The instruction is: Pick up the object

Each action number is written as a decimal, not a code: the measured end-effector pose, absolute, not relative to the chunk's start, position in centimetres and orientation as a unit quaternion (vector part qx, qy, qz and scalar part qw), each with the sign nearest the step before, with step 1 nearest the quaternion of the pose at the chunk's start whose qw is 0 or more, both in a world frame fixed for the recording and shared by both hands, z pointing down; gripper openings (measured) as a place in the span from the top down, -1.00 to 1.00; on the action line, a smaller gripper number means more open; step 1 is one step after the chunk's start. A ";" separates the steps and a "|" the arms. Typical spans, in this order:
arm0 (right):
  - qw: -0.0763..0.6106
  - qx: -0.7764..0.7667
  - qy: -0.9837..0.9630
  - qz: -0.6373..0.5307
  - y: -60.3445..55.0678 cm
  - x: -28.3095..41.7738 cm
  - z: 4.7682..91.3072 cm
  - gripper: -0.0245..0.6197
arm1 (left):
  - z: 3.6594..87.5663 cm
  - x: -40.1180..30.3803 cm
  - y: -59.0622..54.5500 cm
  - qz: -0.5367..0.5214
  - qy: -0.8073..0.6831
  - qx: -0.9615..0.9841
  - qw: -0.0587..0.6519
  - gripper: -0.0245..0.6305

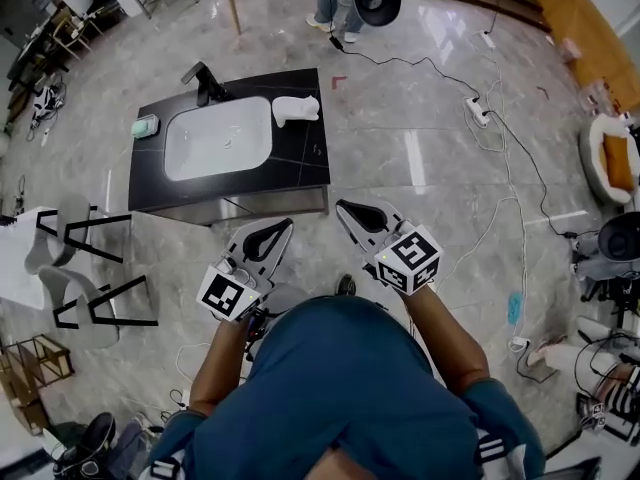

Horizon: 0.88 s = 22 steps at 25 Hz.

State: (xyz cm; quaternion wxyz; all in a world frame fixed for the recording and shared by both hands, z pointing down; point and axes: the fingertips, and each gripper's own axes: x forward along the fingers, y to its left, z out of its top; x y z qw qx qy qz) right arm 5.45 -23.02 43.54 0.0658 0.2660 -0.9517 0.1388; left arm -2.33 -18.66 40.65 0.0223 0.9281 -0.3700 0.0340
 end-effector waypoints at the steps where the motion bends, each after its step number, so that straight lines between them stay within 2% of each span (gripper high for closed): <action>1: 0.068 0.264 -0.952 0.140 -23.3 5.1 43.7 0.88 | 40.8 -2.7 -18.8 0.032 -0.373 0.927 0.026 0.92; 5: 0.066 0.269 -0.950 0.144 -24.3 3.4 43.7 0.88 | 42.2 -4.6 -19.7 0.031 -0.371 0.927 0.041 0.92; 15: 0.064 0.305 -0.940 0.137 -28.3 -1.4 42.4 0.88 | 41.1 -9.4 -25.6 0.013 -0.338 0.941 0.027 0.92; 22: 0.072 0.316 -0.934 0.152 -30.1 -3.9 43.3 0.88 | 42.2 -11.7 -27.6 0.019 -0.322 0.945 0.049 0.92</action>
